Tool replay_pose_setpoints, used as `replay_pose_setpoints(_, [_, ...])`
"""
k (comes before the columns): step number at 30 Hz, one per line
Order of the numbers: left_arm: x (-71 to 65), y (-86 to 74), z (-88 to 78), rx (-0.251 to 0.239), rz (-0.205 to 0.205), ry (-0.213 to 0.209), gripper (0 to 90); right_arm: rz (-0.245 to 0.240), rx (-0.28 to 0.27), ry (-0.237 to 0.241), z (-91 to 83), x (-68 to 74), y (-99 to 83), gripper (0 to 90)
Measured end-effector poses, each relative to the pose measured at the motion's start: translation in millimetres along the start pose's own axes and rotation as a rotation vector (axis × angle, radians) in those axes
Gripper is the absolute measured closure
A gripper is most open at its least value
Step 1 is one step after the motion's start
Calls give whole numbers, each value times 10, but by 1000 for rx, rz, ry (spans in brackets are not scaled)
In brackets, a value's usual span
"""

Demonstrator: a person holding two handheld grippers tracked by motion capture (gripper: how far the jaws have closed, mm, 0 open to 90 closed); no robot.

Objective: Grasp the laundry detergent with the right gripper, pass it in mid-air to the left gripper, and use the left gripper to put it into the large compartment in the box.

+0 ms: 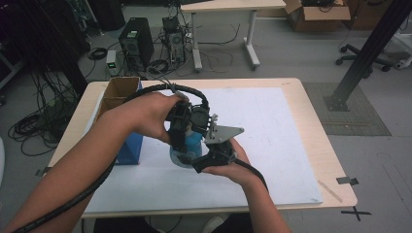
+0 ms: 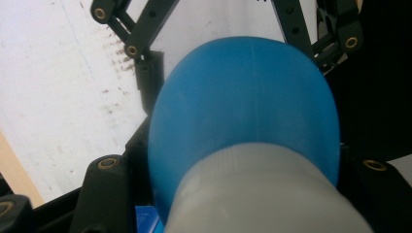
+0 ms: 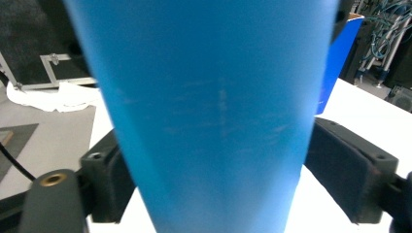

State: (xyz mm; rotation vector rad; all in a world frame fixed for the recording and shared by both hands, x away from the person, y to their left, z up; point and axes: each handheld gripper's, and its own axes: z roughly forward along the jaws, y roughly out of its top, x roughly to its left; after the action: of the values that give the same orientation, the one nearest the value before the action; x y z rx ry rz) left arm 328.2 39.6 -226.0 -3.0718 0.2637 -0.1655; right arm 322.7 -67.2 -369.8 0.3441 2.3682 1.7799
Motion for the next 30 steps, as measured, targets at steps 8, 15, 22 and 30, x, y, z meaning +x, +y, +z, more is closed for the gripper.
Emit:
replay_pose_setpoints(8, [-14,33,-51,0,3,8,392,20,-9,17,-28,11,15,87])
replay_pose_setpoints(15, [-4,53,-48,-1,5,3,392,37,-12,17,-77,25,9,30])
replay_pose_setpoints(22, [22,36,-51,-12,-6,7,392,50,-11,21,-119,36,-9,0])
replay_pose_setpoints(30, [100,-41,-74,-21,-80,-16,390,26,-6,30,-263,23,11,0])
